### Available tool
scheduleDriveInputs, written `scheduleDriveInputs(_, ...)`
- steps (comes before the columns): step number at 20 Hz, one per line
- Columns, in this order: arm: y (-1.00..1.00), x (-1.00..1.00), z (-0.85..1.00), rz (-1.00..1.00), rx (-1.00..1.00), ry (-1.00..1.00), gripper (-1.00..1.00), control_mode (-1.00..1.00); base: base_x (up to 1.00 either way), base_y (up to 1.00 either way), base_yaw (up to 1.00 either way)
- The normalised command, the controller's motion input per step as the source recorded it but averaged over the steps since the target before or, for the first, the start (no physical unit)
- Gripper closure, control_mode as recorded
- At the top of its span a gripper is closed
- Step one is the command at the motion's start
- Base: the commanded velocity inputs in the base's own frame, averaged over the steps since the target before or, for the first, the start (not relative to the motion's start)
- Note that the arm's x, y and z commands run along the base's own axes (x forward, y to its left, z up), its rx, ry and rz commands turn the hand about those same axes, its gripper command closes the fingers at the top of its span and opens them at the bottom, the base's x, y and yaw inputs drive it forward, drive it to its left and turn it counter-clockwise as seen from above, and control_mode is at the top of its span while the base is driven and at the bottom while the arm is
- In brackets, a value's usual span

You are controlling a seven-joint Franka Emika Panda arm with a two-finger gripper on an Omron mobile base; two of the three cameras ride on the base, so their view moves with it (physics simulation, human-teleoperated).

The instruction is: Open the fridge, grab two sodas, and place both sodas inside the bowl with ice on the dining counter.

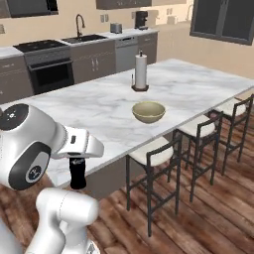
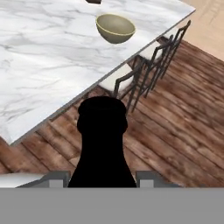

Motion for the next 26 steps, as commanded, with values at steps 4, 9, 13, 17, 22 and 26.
scheduleDriveInputs(4,0.00,0.00,0.00,0.00,0.00,0.00,1.00,1.00,0.23,-0.77,0.33)
scheduleDriveInputs(9,0.00,0.00,0.00,0.00,0.00,0.00,1.00,1.00,0.26,-0.57,0.41)
scheduleDriveInputs(13,0.00,0.00,0.00,0.00,0.00,0.00,1.00,1.00,0.25,-0.53,0.44)
scheduleDriveInputs(17,0.00,0.00,0.00,0.00,0.00,0.00,1.00,1.00,0.21,-0.56,0.43)
scheduleDriveInputs(22,0.00,0.00,0.00,0.00,0.00,0.00,1.00,1.00,0.16,-0.61,0.43)
scheduleDriveInputs(26,0.00,0.00,0.00,0.00,0.00,0.00,1.00,1.00,0.15,-0.61,0.43)
